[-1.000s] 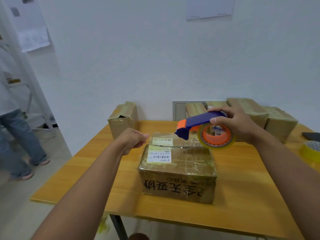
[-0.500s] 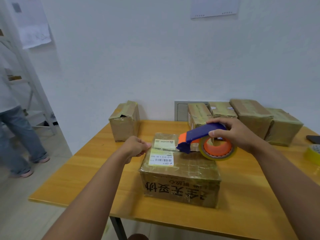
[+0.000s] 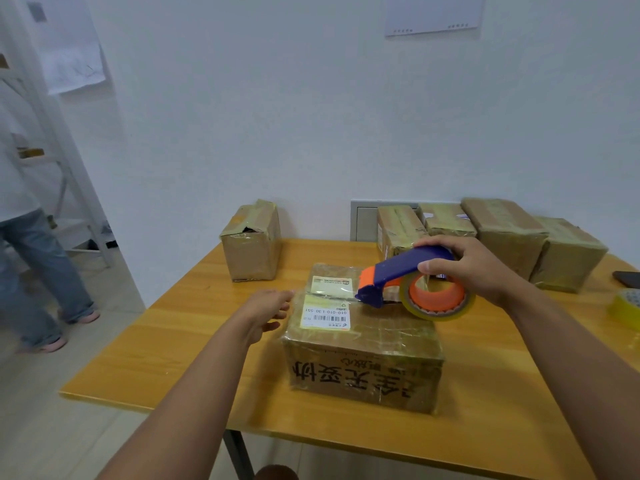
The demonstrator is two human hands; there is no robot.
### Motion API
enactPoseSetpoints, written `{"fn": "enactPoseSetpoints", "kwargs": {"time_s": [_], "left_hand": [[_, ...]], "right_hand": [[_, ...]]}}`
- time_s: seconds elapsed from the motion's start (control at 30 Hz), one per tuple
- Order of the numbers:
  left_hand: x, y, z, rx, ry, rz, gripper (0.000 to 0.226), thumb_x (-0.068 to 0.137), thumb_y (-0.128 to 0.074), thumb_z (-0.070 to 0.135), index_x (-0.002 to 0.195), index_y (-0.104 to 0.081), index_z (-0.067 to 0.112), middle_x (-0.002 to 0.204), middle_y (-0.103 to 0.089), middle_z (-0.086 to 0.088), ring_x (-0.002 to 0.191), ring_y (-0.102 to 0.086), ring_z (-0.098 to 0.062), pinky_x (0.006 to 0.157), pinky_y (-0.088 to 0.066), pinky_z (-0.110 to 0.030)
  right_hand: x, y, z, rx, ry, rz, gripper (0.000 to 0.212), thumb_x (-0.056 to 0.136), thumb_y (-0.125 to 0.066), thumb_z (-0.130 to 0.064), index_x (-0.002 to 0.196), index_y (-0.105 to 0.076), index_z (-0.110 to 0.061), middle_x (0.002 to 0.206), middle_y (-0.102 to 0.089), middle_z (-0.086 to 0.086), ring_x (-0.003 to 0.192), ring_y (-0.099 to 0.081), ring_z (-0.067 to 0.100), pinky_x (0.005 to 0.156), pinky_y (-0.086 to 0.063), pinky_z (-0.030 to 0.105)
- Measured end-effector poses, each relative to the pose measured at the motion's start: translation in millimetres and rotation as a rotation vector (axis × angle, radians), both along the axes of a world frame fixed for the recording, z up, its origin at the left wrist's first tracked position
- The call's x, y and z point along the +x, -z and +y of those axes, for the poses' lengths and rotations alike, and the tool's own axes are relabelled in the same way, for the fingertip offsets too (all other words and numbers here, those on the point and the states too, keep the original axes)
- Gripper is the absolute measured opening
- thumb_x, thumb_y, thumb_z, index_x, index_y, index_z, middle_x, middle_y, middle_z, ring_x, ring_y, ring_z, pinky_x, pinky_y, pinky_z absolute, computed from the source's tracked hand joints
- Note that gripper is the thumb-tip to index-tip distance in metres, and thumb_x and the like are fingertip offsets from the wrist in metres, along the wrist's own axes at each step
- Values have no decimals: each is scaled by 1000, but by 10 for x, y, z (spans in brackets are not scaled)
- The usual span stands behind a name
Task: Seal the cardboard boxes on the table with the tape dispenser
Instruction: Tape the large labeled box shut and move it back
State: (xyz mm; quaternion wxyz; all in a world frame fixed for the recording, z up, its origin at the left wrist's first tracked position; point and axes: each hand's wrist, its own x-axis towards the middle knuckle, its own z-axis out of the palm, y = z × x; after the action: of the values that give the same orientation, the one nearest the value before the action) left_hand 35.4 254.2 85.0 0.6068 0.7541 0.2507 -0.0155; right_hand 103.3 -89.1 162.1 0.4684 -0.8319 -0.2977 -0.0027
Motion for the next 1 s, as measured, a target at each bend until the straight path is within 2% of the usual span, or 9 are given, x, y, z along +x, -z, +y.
{"fn": "enactPoseSetpoints", "kwargs": {"time_s": [0.1,0.17,0.2,0.3,0.4,0.5,0.63,0.83,1.0], "left_hand": [[-81,-50,-121,217,-171,-197,10,97,-56,24,96,-60,15,102,-64,-4,80,-55,-15,67,-44,-29],[-208,-184,-255,441,-239,-376,17,100,-49,20,109,-63,18,113,-64,0,90,-59,-14,71,-45,-27],[-291,-259,-354,537,-170,-431,23,101,-48,23,119,-61,19,120,-63,2,101,-60,-15,78,-46,-28],[-433,-269,-662,742,197,-335,48,101,-44,45,144,-43,22,143,-47,7,126,-49,-17,101,-42,-34],[-416,-155,-746,957,313,-162,74,97,-35,62,154,-24,18,163,-16,0,146,-25,-19,110,-33,-38],[-351,-166,-689,1034,331,-102,73,99,-37,59,156,-20,16,164,-10,-3,145,-28,-22,109,-35,-38],[-295,-280,-623,1044,391,-123,68,99,-41,54,153,-26,14,161,-22,-5,141,-35,-23,105,-37,-37],[-250,-344,-648,1215,406,-15,70,101,-34,53,157,-9,20,164,4,-8,151,1,-30,118,-19,-44],[-278,-279,-890,1158,476,-194,57,103,-29,37,154,-22,14,163,-16,-7,150,-9,-18,119,-14,-33]], "right_hand": [[-2,-1,8,-2,-1,1,60,60,-65,-64,115,-65,-38,111,-64,-10,99,-61,11,81,-49,29],[-4,-1,10,-1,3,2,57,63,-67,-61,115,-65,-38,111,-64,-9,99,-61,12,80,-49,28],[-3,2,9,5,6,1,53,65,-68,-57,114,-65,-37,111,-64,-8,99,-61,12,79,-49,28],[-2,9,11,26,20,5,47,71,-67,-48,115,-65,-33,111,-64,-8,100,-60,14,78,-49,27],[-6,23,18,54,30,12,46,71,-68,-47,115,-66,-32,109,-65,-6,98,-61,15,79,-50,28],[-20,37,23,97,50,16,44,73,-69,-47,113,-67,-31,105,-66,-6,93,-63,14,75,-49,25],[-46,74,105,143,72,14,37,84,-75,-35,117,-66,-23,105,-66,-2,93,-62,14,74,-47,24],[-74,38,161,90,89,-16,37,83,-75,-33,117,-66,-22,107,-64,-3,95,-60,14,74,-46,26],[-78,25,157,65,97,-25,38,83,-74,-35,118,-65,-23,110,-61,-6,97,-58,11,74,-46,24]]}}
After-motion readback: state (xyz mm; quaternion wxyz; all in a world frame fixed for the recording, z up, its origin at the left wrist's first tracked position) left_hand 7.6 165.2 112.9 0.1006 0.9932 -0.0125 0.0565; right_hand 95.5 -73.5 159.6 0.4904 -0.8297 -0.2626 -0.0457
